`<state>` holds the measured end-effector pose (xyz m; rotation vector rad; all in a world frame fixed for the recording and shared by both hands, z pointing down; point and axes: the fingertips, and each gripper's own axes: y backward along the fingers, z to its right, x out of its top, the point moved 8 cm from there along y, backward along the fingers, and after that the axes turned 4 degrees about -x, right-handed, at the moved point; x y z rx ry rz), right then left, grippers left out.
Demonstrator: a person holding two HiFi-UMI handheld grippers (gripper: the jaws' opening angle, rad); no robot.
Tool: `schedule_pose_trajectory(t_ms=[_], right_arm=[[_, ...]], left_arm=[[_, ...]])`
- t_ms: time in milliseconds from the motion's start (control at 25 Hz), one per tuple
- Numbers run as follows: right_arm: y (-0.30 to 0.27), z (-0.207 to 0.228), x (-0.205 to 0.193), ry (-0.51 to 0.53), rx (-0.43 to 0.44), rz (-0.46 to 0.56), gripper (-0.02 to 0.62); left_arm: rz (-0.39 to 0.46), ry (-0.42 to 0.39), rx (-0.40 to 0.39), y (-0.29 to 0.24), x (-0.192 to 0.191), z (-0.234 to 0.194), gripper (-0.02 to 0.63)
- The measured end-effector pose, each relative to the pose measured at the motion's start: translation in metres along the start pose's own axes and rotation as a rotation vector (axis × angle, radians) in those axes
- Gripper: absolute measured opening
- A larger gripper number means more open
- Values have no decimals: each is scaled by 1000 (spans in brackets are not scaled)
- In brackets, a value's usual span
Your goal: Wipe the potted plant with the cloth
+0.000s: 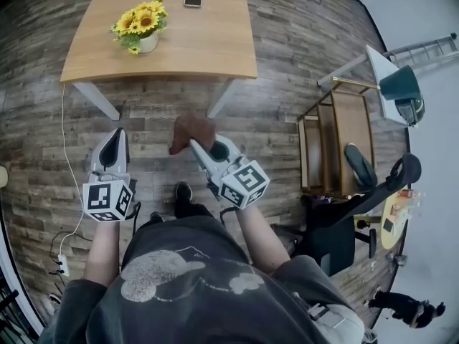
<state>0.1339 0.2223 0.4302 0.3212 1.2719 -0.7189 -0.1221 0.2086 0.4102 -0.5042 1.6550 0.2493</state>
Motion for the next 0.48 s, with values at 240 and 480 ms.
schedule_pose_trajectory(t_ms=[240,480], right_arm=[[-4,-34,1,15,-21,2,52],[3,-72,-7,30,-19,-12,52]], left_arm=[[-45,-1,-50,32,-8,-3,18],[-88,-32,-58,70,-18,-7,18]])
